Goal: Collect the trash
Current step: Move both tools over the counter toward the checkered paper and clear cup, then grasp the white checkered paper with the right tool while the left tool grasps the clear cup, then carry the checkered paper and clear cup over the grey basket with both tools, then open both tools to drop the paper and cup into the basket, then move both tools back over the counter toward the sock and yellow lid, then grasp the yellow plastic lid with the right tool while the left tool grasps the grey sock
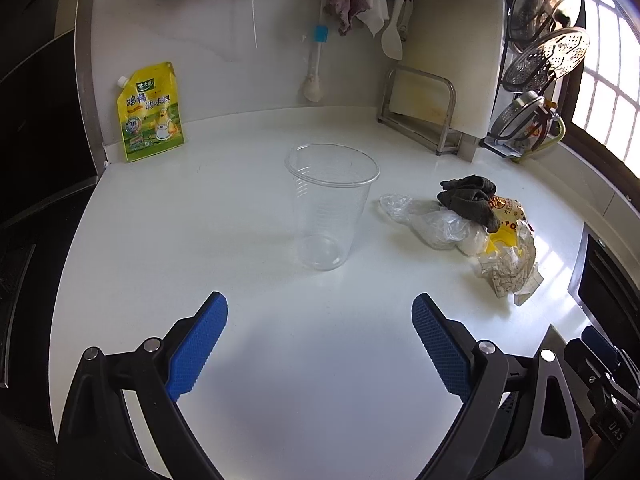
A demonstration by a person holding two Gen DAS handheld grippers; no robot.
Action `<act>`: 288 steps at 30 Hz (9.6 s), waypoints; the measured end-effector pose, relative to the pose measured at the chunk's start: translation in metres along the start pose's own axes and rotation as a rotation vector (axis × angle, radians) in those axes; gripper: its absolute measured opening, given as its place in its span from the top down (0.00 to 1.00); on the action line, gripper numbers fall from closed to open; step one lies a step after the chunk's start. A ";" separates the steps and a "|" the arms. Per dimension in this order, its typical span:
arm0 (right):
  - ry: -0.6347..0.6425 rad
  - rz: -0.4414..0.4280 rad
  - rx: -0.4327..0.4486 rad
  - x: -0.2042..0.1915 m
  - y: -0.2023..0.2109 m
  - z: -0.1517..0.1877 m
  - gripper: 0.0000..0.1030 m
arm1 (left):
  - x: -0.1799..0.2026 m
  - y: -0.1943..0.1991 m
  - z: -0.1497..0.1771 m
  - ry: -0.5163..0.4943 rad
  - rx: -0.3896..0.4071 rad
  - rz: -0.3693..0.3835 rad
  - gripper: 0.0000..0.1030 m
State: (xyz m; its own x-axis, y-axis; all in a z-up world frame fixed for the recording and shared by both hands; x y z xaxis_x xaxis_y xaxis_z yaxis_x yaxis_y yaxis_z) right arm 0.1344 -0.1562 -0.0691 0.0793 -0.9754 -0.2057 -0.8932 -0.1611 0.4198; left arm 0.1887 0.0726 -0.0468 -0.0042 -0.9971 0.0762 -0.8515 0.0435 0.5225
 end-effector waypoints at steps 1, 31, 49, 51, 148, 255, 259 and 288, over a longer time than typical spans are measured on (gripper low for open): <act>0.004 0.002 0.000 0.000 -0.006 -0.003 0.37 | 0.001 -0.006 -0.002 -0.001 -0.002 -0.004 0.11; 0.066 0.130 -0.037 -0.004 -0.103 -0.021 0.47 | 0.008 -0.068 -0.012 0.019 -0.070 -0.008 0.11; 0.016 0.032 0.033 -0.003 -0.068 -0.027 0.67 | -0.002 -0.092 -0.025 0.089 -0.078 -0.082 0.11; 0.006 0.021 0.032 -0.002 -0.066 -0.026 0.67 | 0.000 -0.096 -0.027 0.096 -0.081 -0.085 0.11; -0.111 0.037 -0.133 0.046 0.128 0.128 0.65 | 0.129 0.101 0.181 -0.216 -0.240 0.201 0.48; 0.048 0.026 -0.074 0.037 -0.039 -0.029 0.20 | 0.078 -0.023 -0.011 -0.095 -0.025 0.057 0.06; 0.062 0.022 -0.115 0.033 -0.071 -0.037 0.20 | 0.075 -0.042 -0.018 -0.082 -0.040 0.054 0.06; 0.102 0.111 -0.272 0.043 -0.165 -0.043 0.20 | 0.089 -0.075 -0.019 -0.117 -0.077 0.078 0.06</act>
State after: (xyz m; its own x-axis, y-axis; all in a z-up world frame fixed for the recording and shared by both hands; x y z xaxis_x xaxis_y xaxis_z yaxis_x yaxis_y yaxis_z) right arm 0.3046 -0.1782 -0.1092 0.0445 -0.9971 -0.0611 -0.7489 -0.0738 0.6586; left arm 0.2621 -0.0178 -0.0634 -0.1330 -0.9909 0.0222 -0.8037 0.1209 0.5827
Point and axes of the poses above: each gripper's, at about its wrist camera, not at the fingertips, and y roughly against the way its jaws point, x to its right, z to its underside, the point moved 5 cm from there along -y, roughly the way its jaws point, and after that the axes turned 9 degrees about x, right-handed, at the moved point
